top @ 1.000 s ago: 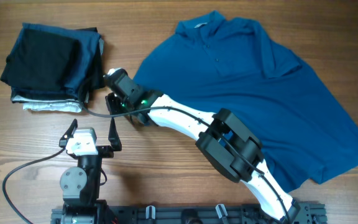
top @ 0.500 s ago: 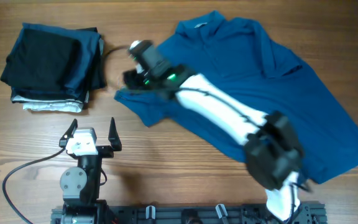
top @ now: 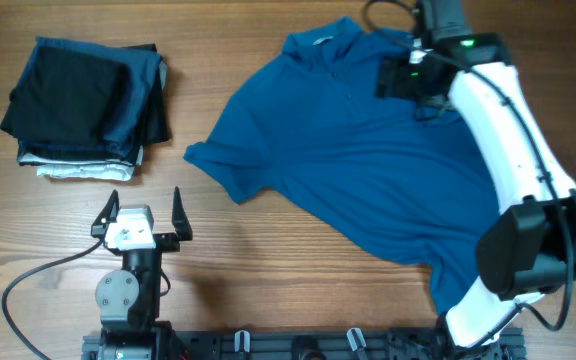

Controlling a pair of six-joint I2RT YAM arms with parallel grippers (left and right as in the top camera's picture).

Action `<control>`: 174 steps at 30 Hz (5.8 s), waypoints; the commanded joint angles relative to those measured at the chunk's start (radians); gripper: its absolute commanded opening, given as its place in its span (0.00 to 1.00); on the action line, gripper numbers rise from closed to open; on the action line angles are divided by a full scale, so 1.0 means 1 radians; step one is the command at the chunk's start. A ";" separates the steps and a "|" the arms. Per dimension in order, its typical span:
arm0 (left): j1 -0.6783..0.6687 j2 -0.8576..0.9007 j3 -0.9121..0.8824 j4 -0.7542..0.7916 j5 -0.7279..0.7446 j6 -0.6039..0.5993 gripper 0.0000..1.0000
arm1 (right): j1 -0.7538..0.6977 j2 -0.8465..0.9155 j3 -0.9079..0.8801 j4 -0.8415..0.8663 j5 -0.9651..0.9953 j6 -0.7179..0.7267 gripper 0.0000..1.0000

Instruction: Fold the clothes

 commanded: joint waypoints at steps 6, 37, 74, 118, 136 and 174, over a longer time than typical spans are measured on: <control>-0.006 -0.007 -0.004 0.064 0.003 0.173 1.00 | -0.182 0.001 -0.042 -0.002 0.017 -0.106 0.99; -0.006 0.157 0.011 -0.025 0.565 0.029 1.00 | -0.272 0.216 -0.113 0.312 -0.264 -0.628 0.37; -0.006 0.157 0.011 -0.025 0.565 0.029 1.00 | -0.167 0.294 -0.165 0.317 -0.010 -0.362 0.47; -0.006 0.157 0.011 -0.025 0.565 0.029 1.00 | -0.214 0.277 -0.103 0.681 0.294 -0.575 0.04; -0.006 0.157 0.011 -0.025 0.565 0.029 1.00 | -0.306 0.401 -0.103 1.052 0.129 -0.576 0.04; -0.006 0.157 0.011 -0.025 0.565 0.029 1.00 | -0.451 0.521 0.458 0.339 -0.164 -0.310 0.35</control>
